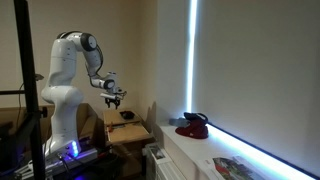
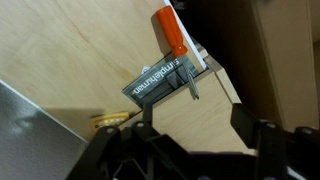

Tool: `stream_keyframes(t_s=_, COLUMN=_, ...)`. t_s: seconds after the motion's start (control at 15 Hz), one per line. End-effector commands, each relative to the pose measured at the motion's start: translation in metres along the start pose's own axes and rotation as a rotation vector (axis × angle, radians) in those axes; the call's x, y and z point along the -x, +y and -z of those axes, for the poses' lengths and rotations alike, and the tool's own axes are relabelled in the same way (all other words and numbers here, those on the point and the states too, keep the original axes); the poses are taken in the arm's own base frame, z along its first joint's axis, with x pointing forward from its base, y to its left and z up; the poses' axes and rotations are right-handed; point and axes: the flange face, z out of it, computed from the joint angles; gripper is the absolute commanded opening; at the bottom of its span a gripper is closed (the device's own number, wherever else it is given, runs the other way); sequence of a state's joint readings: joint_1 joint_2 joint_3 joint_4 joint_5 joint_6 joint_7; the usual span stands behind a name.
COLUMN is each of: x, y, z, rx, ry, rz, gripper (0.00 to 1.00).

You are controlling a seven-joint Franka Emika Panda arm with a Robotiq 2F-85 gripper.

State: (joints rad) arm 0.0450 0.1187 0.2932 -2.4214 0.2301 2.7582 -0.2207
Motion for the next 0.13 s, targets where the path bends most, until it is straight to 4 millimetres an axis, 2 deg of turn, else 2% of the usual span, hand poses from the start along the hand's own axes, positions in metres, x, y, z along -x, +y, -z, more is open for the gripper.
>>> stream_keyframes(t_s=0.0, x=-0.0012, y=-0.0023, z=-0.0039, rx=0.006, ry=-0.008, rz=-0.010, gripper=0.96)
stream_keyframes(t_s=0.07, x=-0.0007, y=-0.0011, z=-0.0003, rx=0.002, ry=-0.002, rz=-0.002, gripper=0.88)
